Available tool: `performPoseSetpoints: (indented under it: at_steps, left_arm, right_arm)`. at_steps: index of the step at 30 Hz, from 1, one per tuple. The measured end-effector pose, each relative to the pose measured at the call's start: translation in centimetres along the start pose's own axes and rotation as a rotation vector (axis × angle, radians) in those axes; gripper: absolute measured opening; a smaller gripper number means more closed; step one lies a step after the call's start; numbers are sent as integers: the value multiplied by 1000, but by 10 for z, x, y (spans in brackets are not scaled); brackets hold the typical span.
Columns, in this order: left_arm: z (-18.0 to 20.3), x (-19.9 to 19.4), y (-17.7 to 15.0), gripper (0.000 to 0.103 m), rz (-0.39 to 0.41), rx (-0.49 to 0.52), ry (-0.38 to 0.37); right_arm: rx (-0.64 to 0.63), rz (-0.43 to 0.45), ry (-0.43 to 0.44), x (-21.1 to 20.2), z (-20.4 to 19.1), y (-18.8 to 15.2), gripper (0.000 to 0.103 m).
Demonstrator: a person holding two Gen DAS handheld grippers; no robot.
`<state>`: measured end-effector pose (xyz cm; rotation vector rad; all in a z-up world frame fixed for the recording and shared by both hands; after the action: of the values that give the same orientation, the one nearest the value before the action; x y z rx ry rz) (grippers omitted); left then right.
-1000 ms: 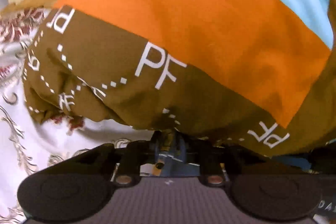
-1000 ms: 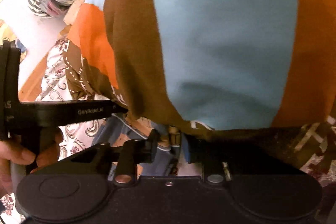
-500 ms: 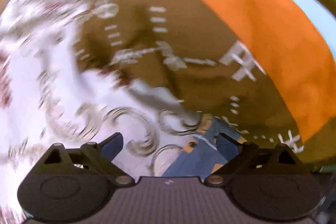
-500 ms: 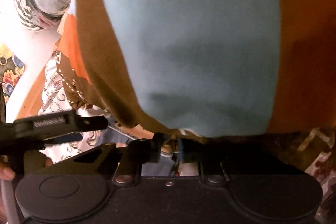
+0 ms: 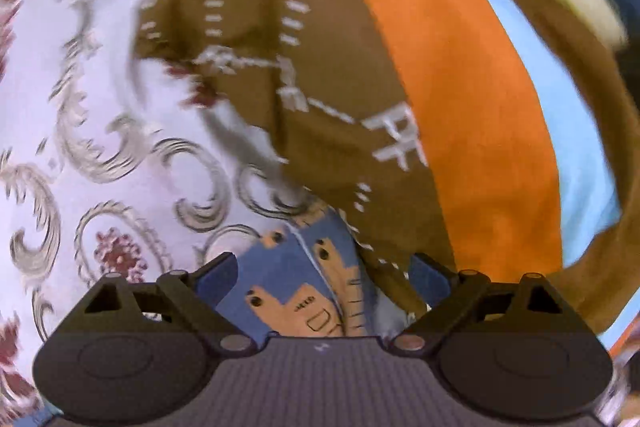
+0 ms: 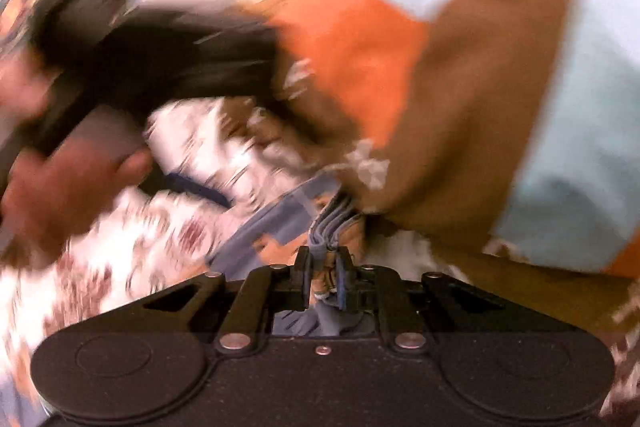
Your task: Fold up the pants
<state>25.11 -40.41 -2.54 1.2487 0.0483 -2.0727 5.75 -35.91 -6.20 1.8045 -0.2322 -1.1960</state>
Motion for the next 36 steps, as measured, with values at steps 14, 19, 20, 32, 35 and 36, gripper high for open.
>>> performPoseSetpoints:
  at_steps: [14, 19, 20, 32, 35, 36]
  left_arm:
    - [49, 54, -6, 63, -232, 201, 241]
    - [50, 55, 3, 57, -196, 158, 268]
    - [49, 53, 4, 45, -193, 141, 273]
    - [8, -26, -25, 10, 9, -33, 131]
    - [-17, -59, -52, 10, 97, -97, 80]
    - [-24, -69, -62, 10, 122, -122, 73]
  right_arm:
    - [-285, 2, 42, -4, -44, -8, 13]
    - [-309, 2, 44, -5, -47, -9, 13]
    - [-313, 3, 43, -6, -47, -9, 13]
    - [-433, 96, 111, -39, -50, -14, 13]
    - [-506, 135, 170, -56, -56, -18, 13]
    - [-534, 140, 194, -60, -59, -21, 13]
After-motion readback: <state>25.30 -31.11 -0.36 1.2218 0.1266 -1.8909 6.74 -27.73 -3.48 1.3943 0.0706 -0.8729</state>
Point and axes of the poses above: each gripper's, at about its wrist camera, not at the fingertips, and x roughly the way its jaws point, z to its right, y to its top, the point moved 1 cm from there along x, roughly the way its jaws point, and after that the axes turned 11 degrees about -y, right-handed, at the moved point
